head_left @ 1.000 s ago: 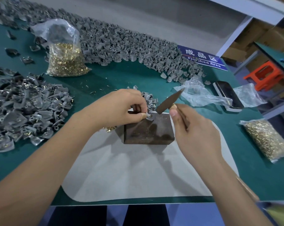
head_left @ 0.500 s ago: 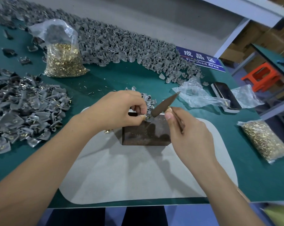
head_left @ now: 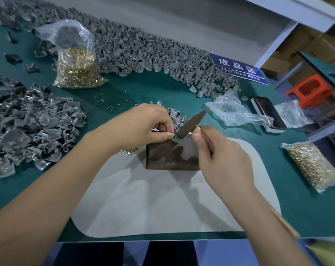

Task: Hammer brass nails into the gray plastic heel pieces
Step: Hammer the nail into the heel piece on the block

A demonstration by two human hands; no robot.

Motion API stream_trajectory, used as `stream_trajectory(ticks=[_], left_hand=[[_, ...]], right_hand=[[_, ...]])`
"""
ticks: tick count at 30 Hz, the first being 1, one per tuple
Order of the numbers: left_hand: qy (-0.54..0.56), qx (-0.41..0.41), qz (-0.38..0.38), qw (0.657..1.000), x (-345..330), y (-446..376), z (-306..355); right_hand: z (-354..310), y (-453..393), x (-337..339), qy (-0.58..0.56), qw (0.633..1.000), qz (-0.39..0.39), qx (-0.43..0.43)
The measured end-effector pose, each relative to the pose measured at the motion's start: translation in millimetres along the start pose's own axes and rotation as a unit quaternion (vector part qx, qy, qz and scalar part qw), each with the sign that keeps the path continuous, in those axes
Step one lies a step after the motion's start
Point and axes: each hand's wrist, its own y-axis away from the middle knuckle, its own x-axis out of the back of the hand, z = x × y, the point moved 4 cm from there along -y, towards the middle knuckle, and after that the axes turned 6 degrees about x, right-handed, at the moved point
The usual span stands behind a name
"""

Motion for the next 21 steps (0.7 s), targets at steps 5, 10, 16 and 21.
stream_trajectory(ticks=[5,10,16,21], left_hand=[[-0.004,0.005,-0.006,1.000,0.9,0.1,0.1],[-0.008,0.003,0.001,1.000,1.0,-0.6,1.2],[-0.008,0.006,0.002,1.000,0.5,-0.8,1.2],[-0.003,0.010,0.006,1.000,1.0,0.1,1.4]], right_hand=[[6.2,-4.1,-0.5,-0.021,0.999,0.026,-0.016],[4.5,-2.4,-1.4,-0.035,0.998,0.041,-0.011],[6.0,-7.9,1.1,-0.002,1.000,0.017,-0.014],[2.3,-4.4,-1.4,0.004,1.000,-0.004,-0.008]])
